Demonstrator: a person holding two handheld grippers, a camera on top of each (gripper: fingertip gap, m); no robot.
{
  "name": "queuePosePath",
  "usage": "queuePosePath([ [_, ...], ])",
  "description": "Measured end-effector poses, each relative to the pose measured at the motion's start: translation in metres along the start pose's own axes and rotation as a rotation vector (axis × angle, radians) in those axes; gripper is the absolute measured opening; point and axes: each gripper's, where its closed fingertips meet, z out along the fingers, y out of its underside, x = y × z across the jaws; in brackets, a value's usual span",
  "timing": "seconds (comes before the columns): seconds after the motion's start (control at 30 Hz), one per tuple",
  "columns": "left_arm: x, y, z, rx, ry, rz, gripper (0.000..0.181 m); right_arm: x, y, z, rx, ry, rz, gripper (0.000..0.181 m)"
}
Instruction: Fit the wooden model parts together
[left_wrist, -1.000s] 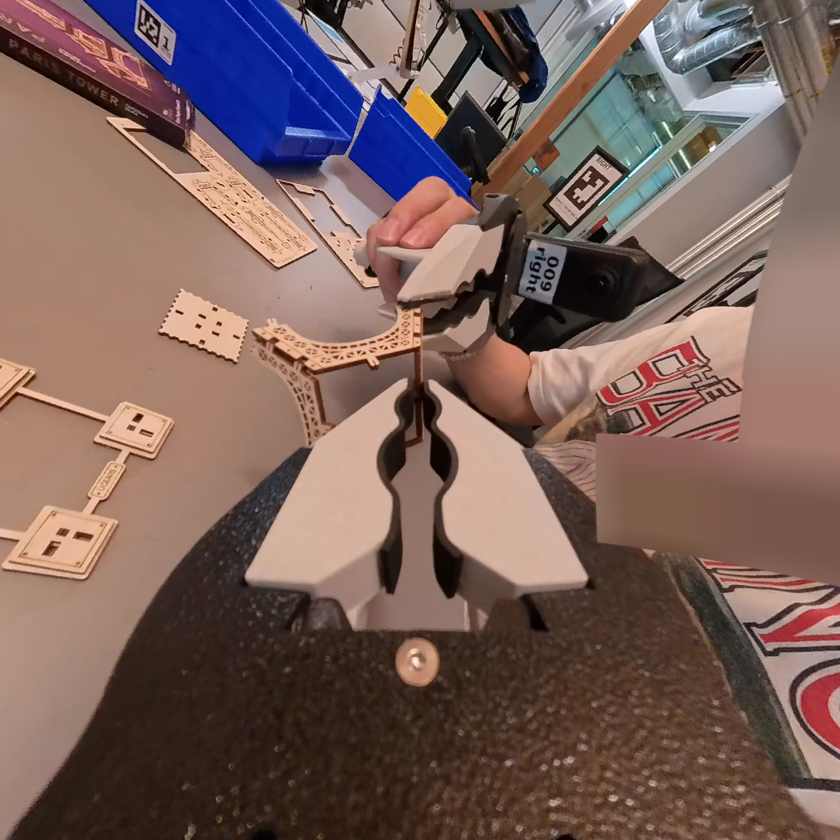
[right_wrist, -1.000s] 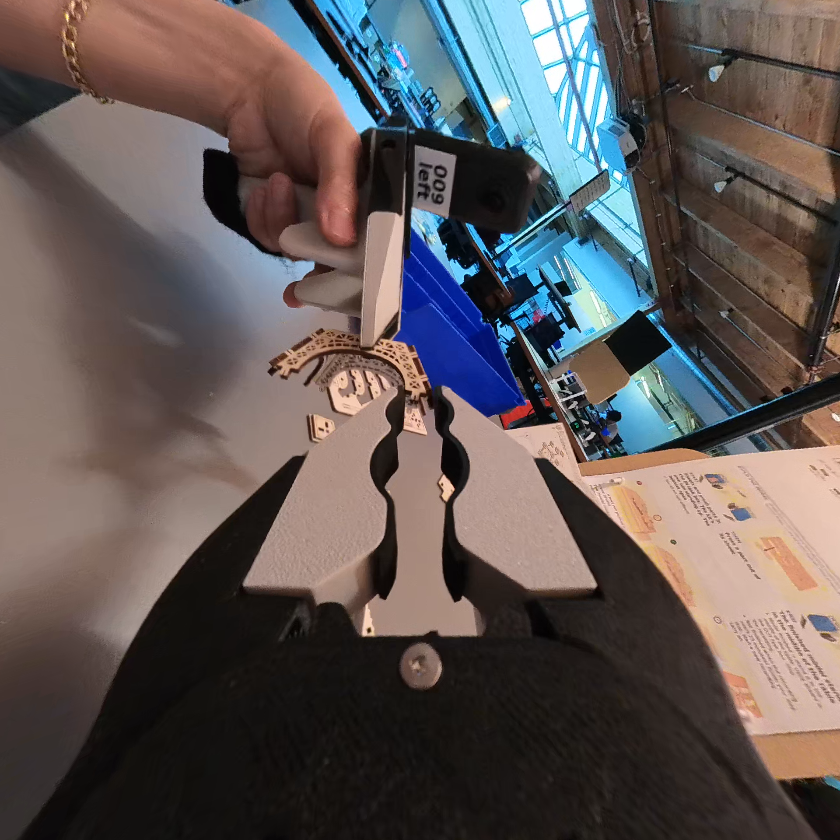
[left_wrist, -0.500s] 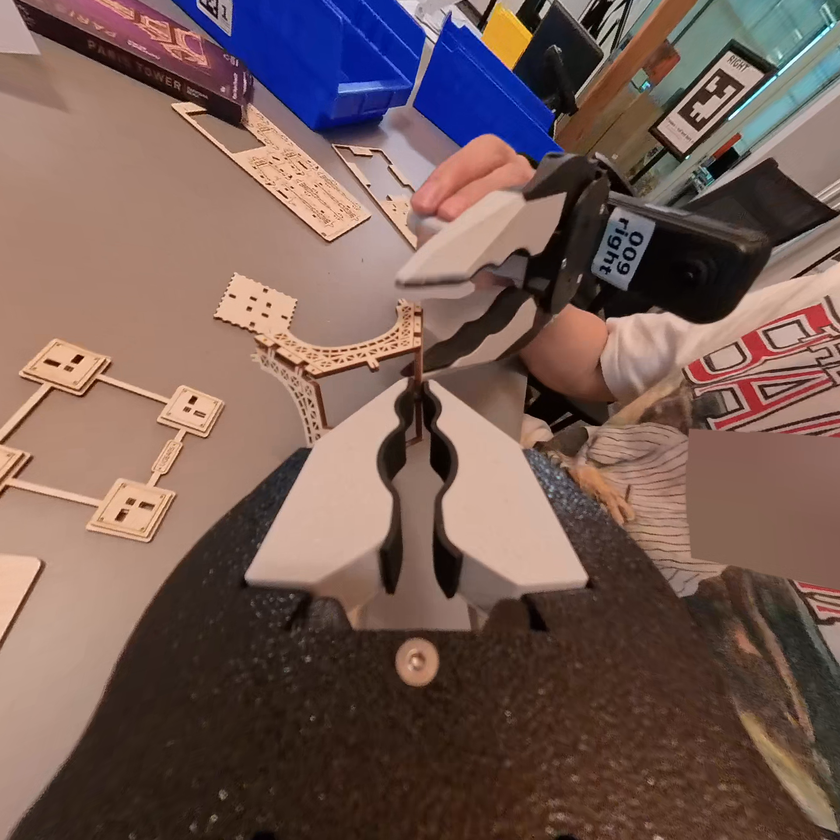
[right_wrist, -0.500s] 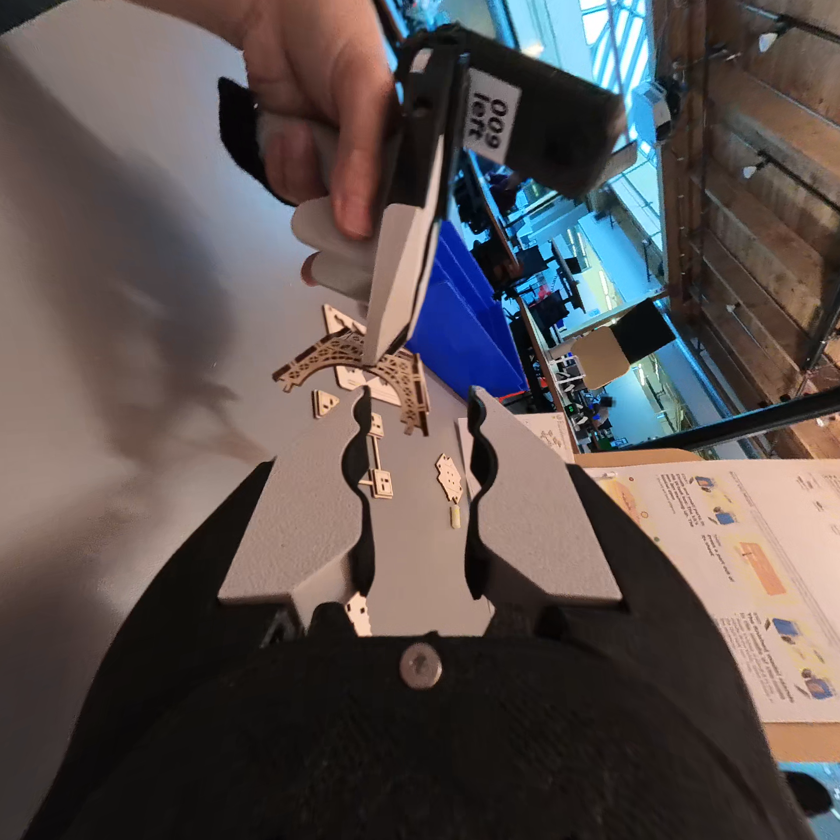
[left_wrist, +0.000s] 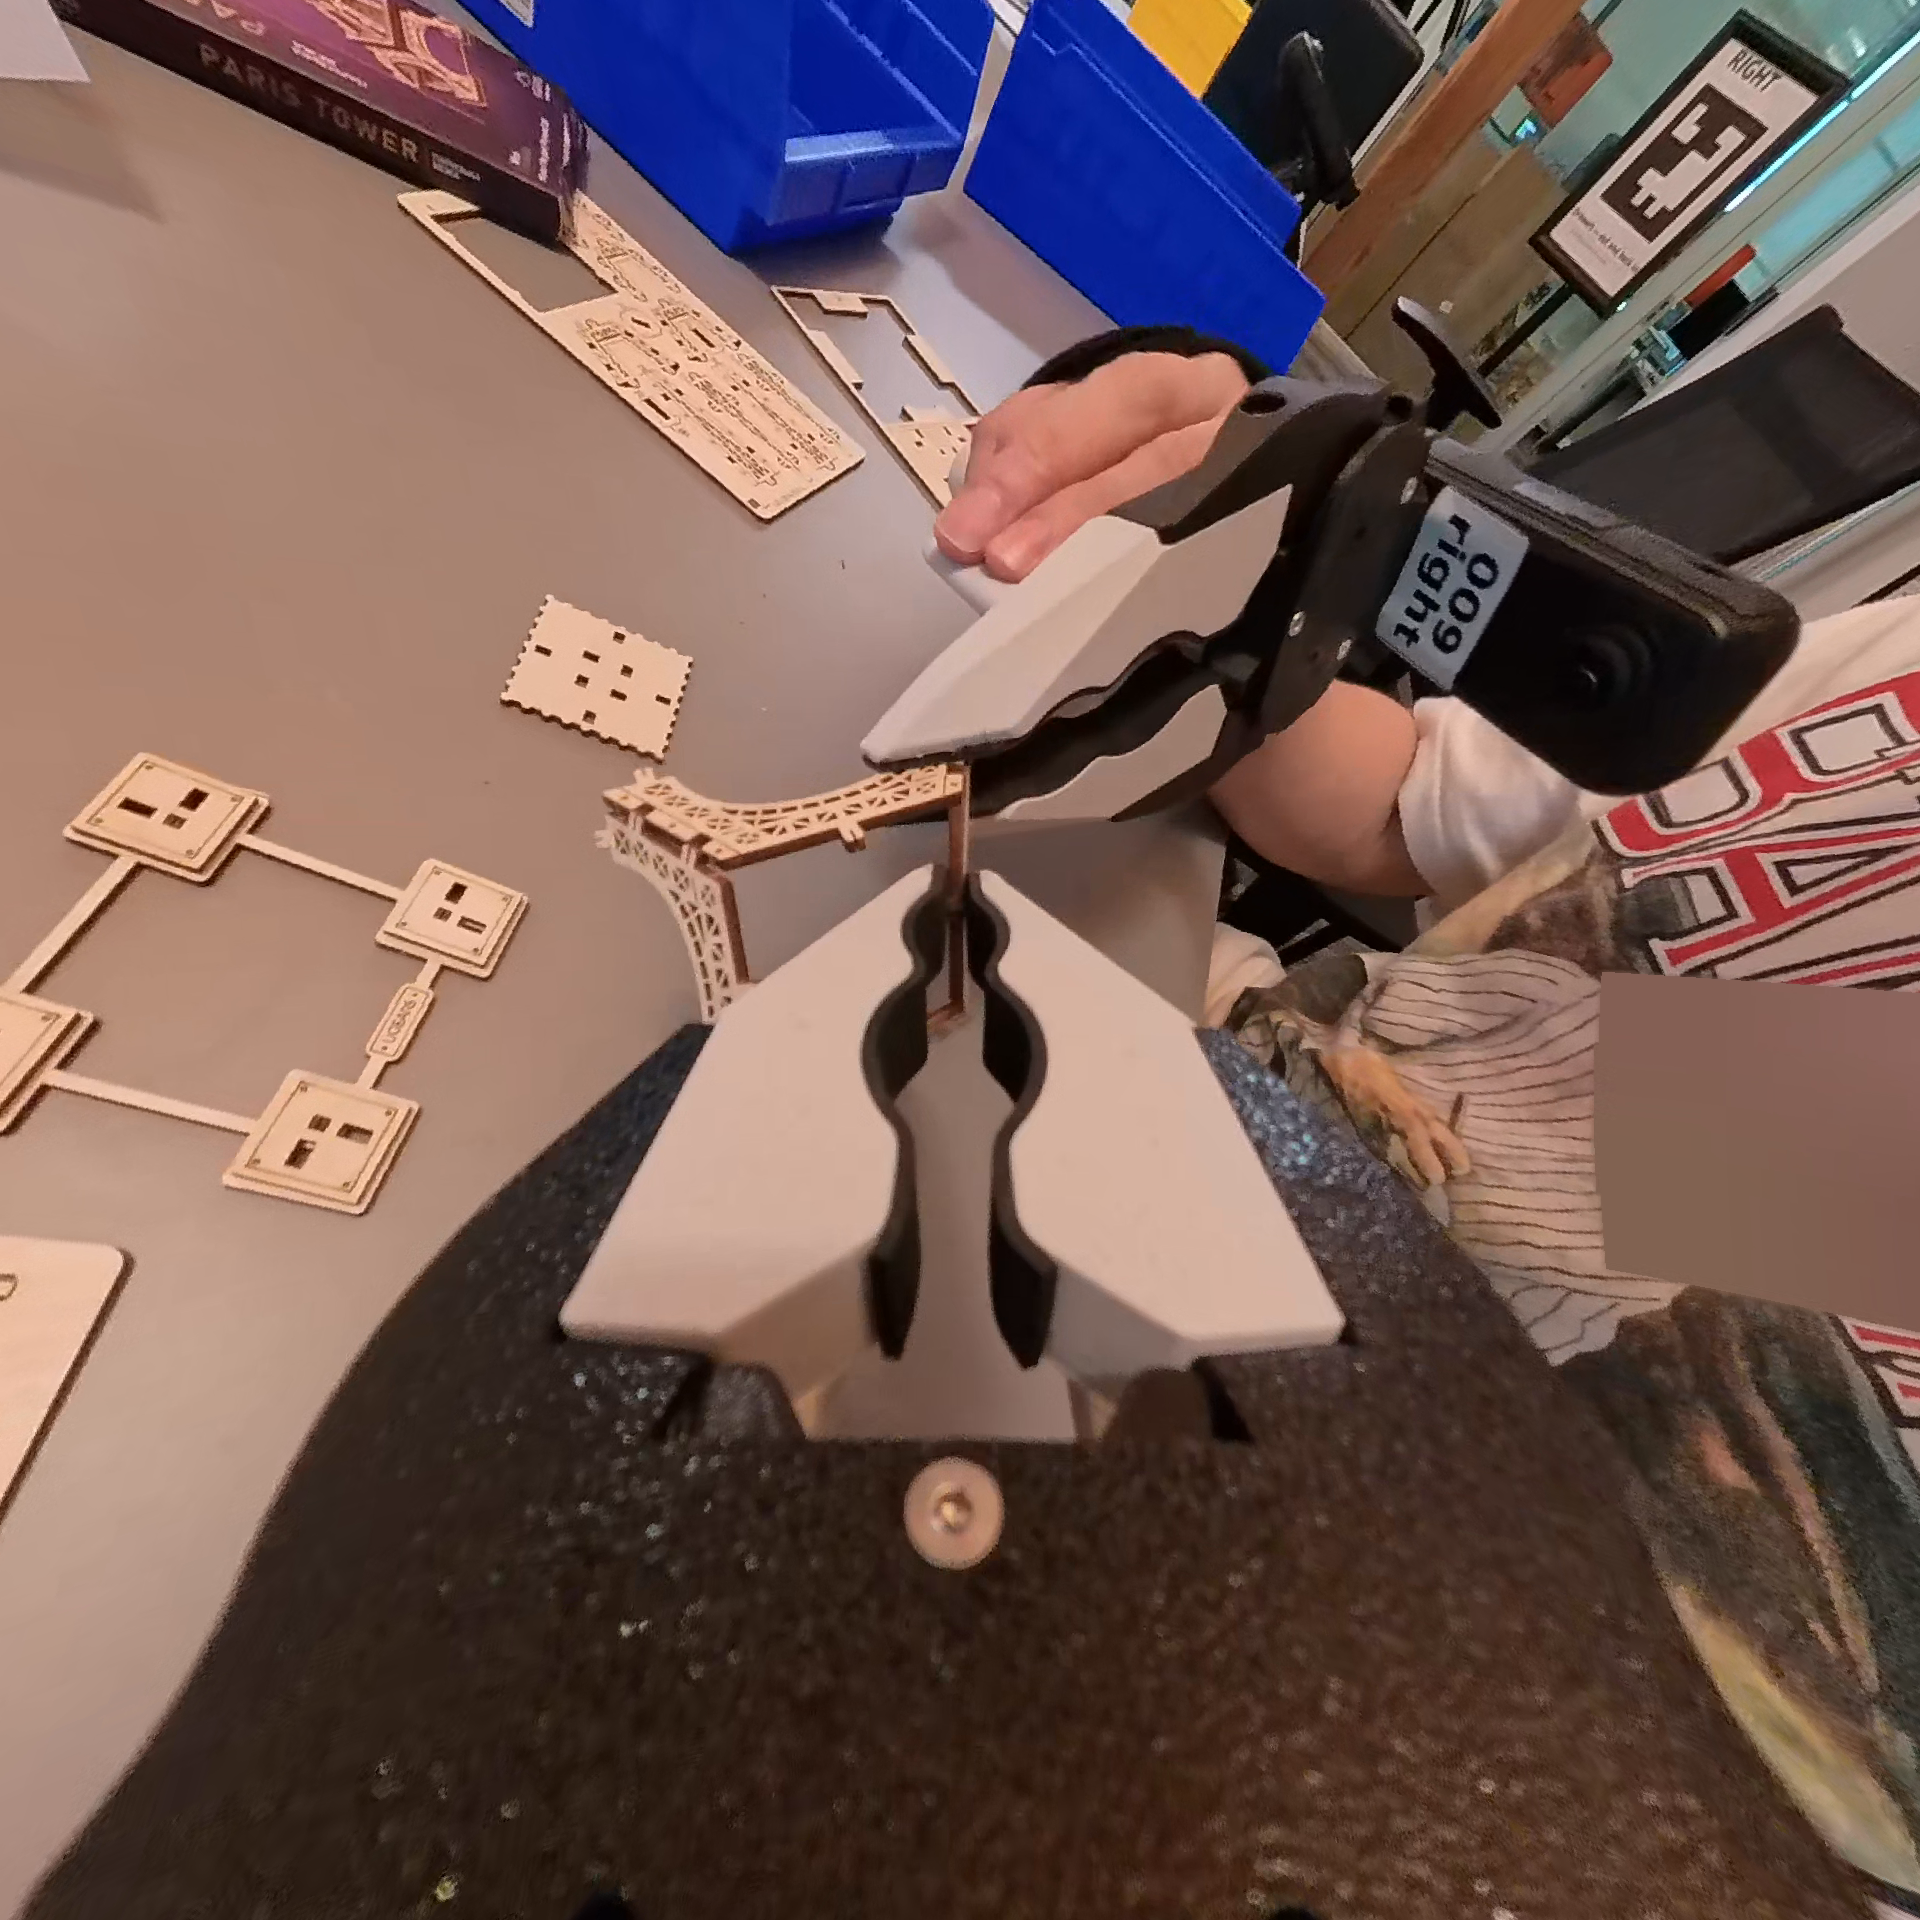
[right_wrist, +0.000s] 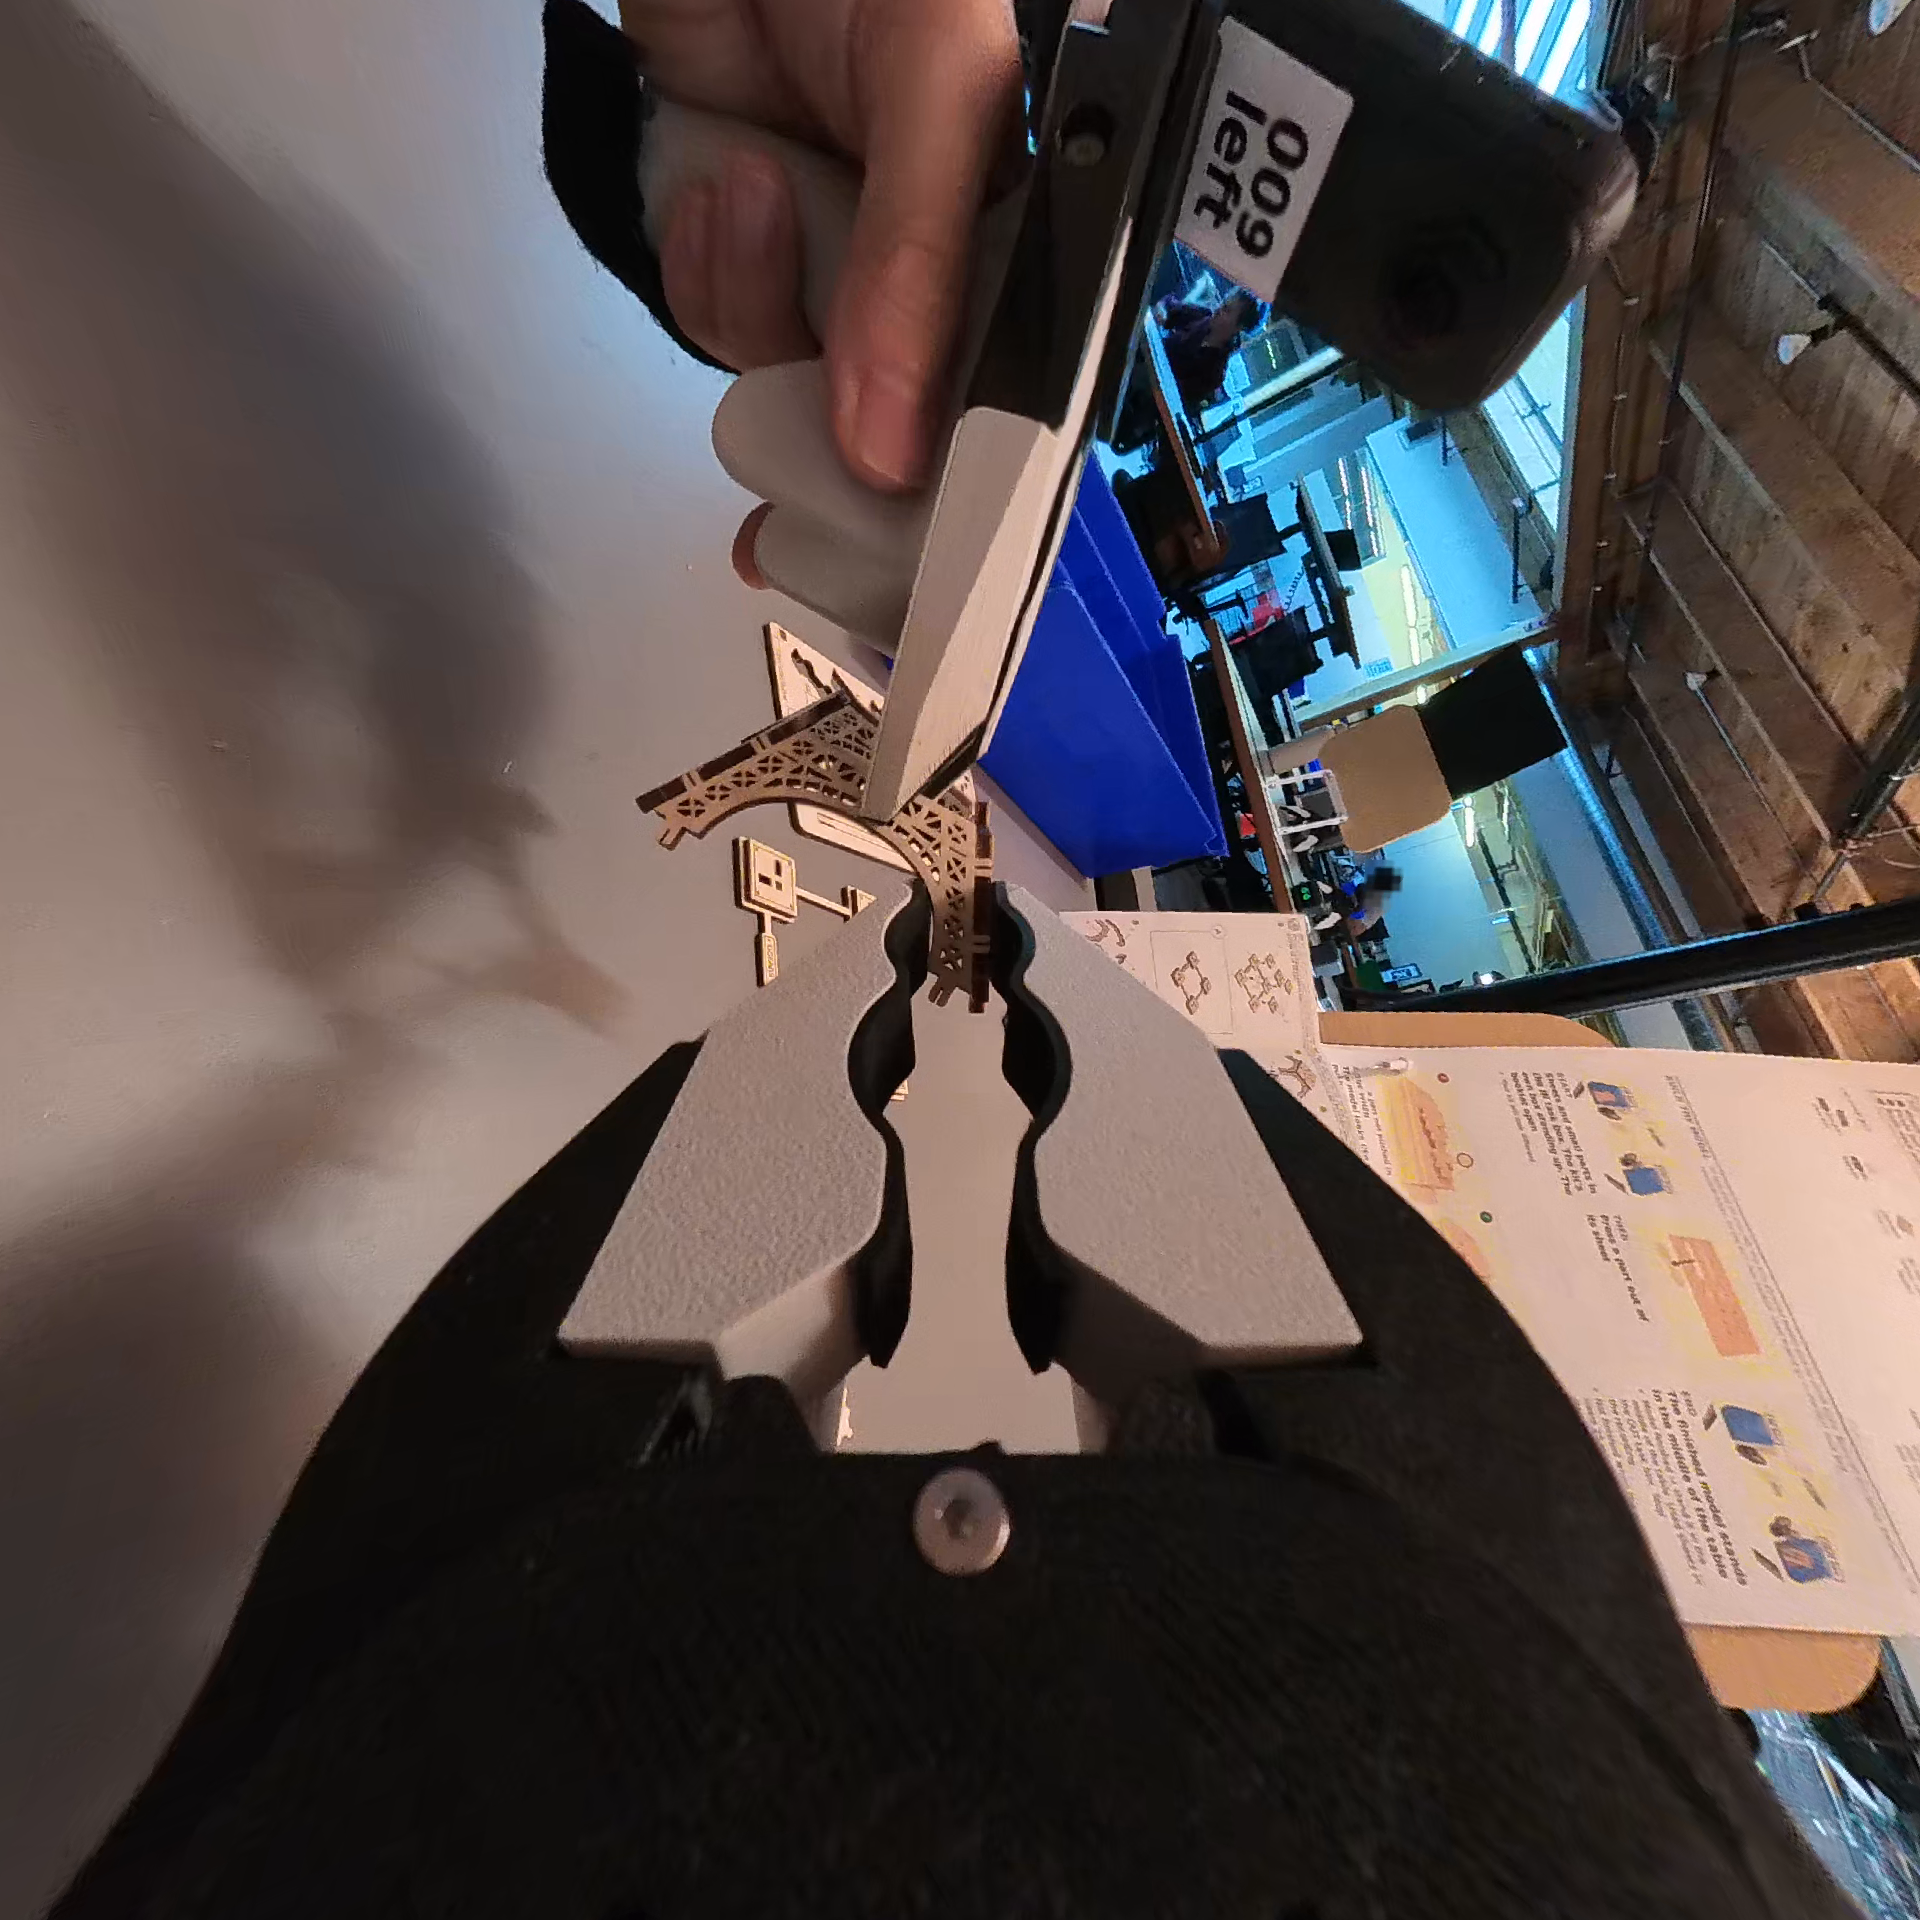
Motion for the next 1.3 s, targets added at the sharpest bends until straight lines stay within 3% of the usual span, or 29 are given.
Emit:
queuePosePath([
  [0.17,-0.001,-0.007,0.0,0.045,-0.005,-0.022,0.0,0.007,0.001,0.001,0.012,0.043,0.027,0.01],
  [0.27,-0.004,-0.005,0.0,0.034,-0.027,-0.022,0.0,0.005,-0.006,0.001,0.04,0.052,0.006,0.031],
  [0.4,-0.003,-0.001,0.002,0.002,-0.035,-0.01,0.0,0.0,-0.003,0.005,-0.007,0.05,-0.083,0.015],
  [0.7,-0.01,0.004,0.002,-0.059,-0.153,0.112,0.0,-0.006,0.001,0.011,-0.044,0.03,-0.092,0.012],
  [0.77,-0.016,-0.001,0.0,-0.052,-0.219,0.215,0.0,-0.007,0.001,0.008,0.008,0.01,-0.073,0.025],
  [0.83,-0.018,-0.001,-0.004,-0.074,-0.273,0.384,0.0,-0.017,0.007,0.0,0.057,-0.135,0.077,0.059],
  [0.9,-0.018,0.003,-0.007,-0.139,-0.329,0.579,0.0,-0.013,0.005,-0.015,0.149,-0.214,0.256,0.058],
  [1.0,-0.012,0.009,-0.006,-0.216,-0.361,0.966,0.0,0.022,-0.004,-0.039,0.356,-0.178,0.55,0.05],
  [1.07,-0.004,0.015,0.0,-0.26,-0.355,1.191,0.0,0.037,-0.003,-0.045,0.426,-0.157,0.692,0.054],
  [1.13,0.004,0.02,0.008,-0.288,-0.328,1.316,0.0,0.034,-0.007,-0.048,0.472,-0.196,0.71,0.051],
  [1.3,0.017,0.03,0.025,-0.337,-0.263,1.404,0.0,0.007,-0.012,-0.045,0.417,-0.282,0.553,0.043],
])
